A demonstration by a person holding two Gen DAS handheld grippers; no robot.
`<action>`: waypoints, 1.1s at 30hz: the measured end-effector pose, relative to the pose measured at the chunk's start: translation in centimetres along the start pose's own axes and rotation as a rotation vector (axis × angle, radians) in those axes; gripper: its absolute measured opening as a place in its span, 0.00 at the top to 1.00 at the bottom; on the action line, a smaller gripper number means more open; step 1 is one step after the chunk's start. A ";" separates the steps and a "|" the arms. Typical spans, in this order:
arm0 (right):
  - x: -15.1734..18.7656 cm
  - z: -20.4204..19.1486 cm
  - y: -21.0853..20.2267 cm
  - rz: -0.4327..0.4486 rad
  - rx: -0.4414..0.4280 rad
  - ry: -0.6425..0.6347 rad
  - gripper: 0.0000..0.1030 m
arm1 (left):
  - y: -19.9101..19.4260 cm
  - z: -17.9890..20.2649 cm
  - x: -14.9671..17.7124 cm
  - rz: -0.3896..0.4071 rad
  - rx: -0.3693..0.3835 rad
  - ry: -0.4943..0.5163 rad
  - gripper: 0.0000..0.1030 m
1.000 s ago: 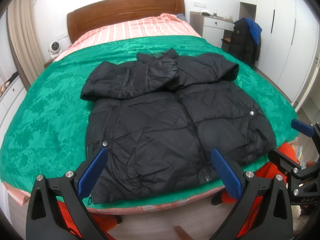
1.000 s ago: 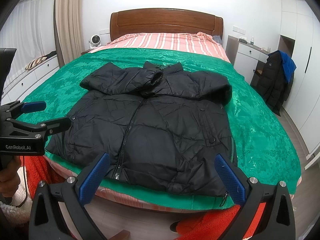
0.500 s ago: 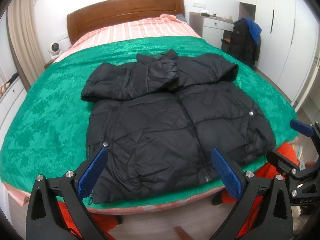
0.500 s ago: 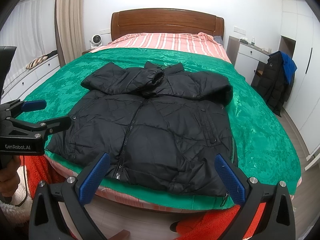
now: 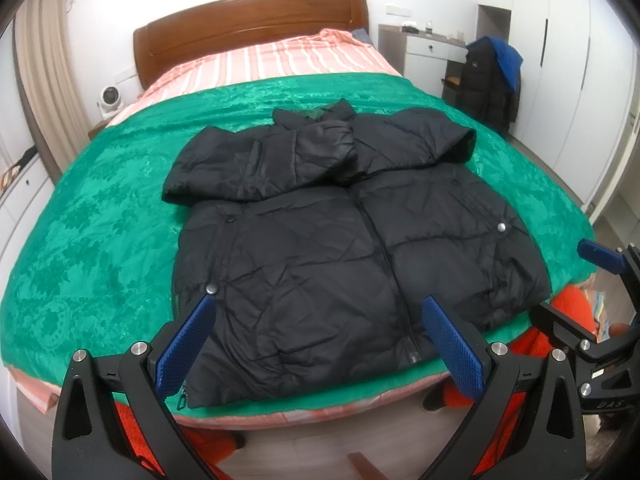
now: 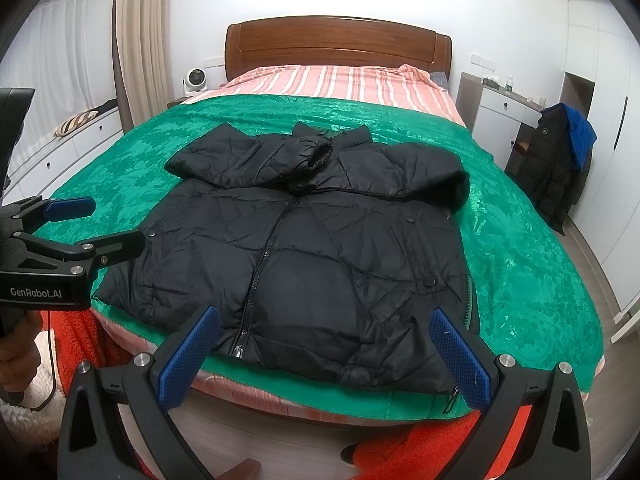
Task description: Fold large clothes
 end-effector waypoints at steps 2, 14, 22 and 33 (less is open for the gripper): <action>0.0 0.0 0.0 0.000 0.000 -0.001 0.00 | 0.0 0.0 0.0 0.000 -0.001 0.000 0.00; 0.2 -0.1 0.3 -0.008 -0.003 0.002 0.00 | 0.1 0.0 0.2 -0.008 0.000 -0.001 0.00; 0.4 -0.2 0.4 -0.011 -0.005 0.002 0.00 | 0.1 0.0 0.2 -0.007 0.000 -0.001 0.00; 0.6 -0.2 0.6 -0.017 -0.006 0.004 0.00 | 0.5 0.2 0.6 -0.013 0.000 0.001 0.00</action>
Point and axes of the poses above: each gripper's, at about its wrist camera, not at the fingertips, and y roughly the way its jaws point, z to its right, x to its underside, the point moved 7 cm from there along y, roughly the way its jaws point, and after that the axes turned 2 degrees about x, right-handed, at the moved point
